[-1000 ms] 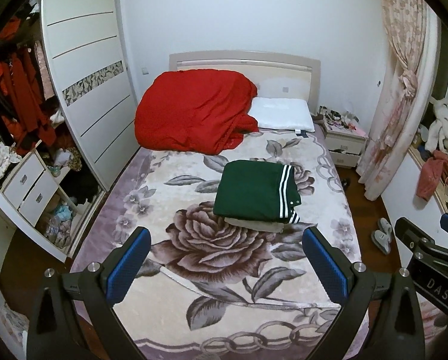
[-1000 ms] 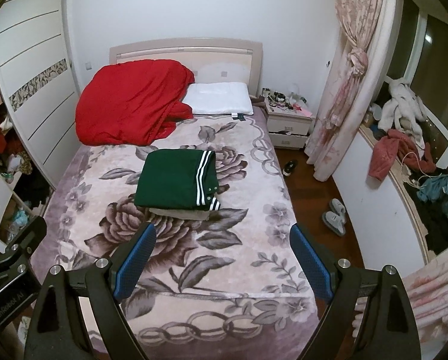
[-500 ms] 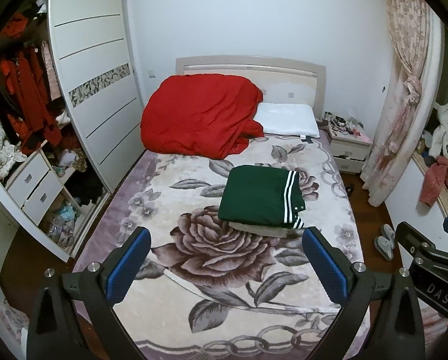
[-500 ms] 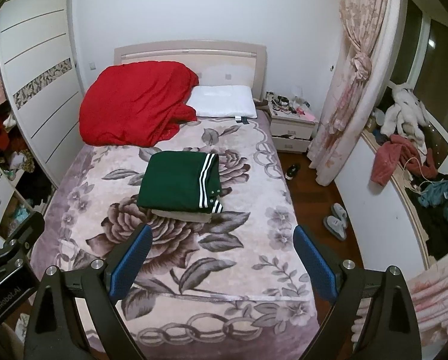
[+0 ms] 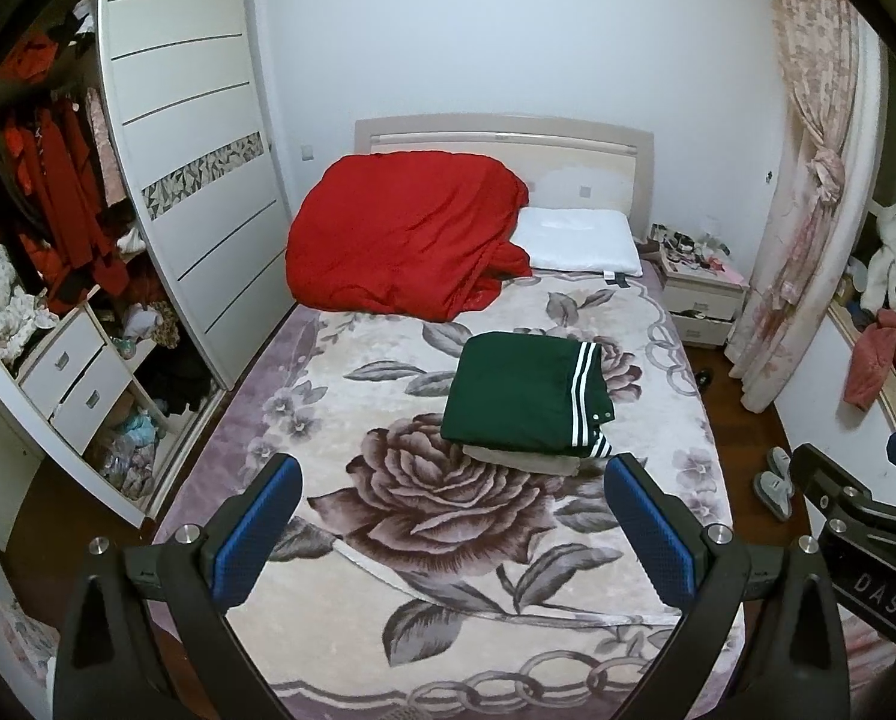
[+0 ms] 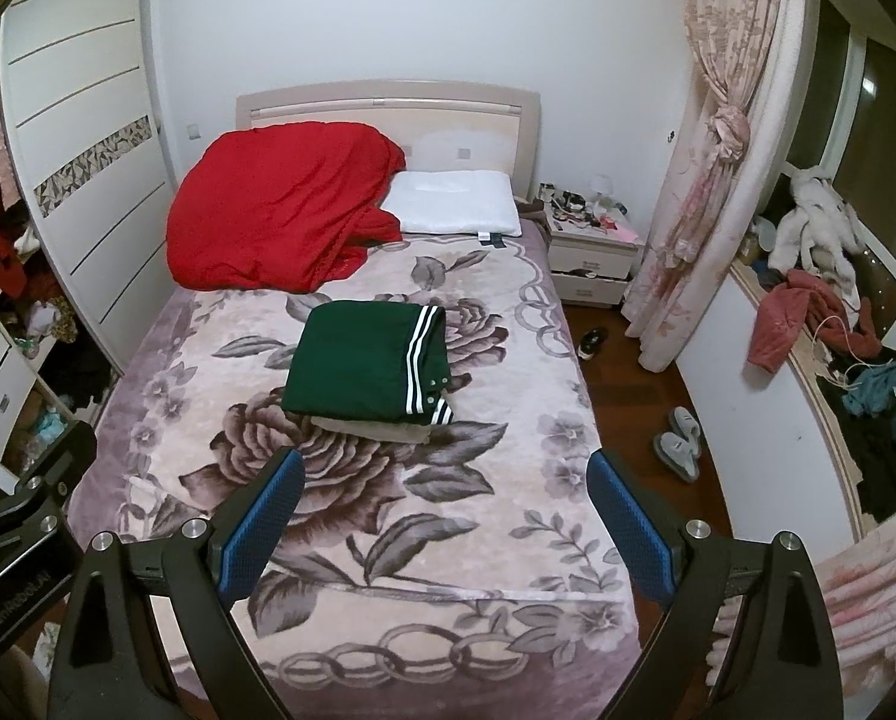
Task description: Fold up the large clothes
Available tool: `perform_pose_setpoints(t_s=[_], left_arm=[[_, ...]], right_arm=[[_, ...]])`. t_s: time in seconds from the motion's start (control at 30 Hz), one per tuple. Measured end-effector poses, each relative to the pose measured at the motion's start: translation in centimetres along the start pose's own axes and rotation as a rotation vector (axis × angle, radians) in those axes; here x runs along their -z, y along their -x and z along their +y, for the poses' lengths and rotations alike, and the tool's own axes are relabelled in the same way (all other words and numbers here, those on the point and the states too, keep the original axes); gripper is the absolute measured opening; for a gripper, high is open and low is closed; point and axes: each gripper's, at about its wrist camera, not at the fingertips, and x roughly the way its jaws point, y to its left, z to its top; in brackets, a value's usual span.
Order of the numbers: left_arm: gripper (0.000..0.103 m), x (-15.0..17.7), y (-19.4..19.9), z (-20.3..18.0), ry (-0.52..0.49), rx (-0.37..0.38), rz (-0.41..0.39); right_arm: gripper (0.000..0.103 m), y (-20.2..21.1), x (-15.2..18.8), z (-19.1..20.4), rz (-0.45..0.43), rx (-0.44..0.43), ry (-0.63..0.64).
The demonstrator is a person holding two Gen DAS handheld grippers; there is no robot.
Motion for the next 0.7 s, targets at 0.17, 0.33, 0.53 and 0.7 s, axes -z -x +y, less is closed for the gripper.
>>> perform_pose_setpoints(t_s=[0.17, 0.33, 0.53, 0.7], left_arm=[[0.103, 0.12, 0.12, 0.00, -0.002, -0.002, -0.003], [0.103, -0.19, 0.41, 0.15, -0.008, -0.004, -0.014], [0.103, -0.33, 0.63, 0.23, -0.011, -0.007, -0.023], [0.103, -0.33, 0.68, 0.19, -0.015, -0.008, -0.026]], right_arm=[[0.096, -0.11, -0.06, 0.06, -0.003, -0.002, -0.003], [0.096, -0.37, -0.30, 0.01, -0.004, -0.002, 0.001], [0.097, -0.22, -0.15, 0.66, -0.009, 0.002, -0.011], [0.097, -0.02, 0.07, 0.80, -0.013, 0.004, -0.014]])
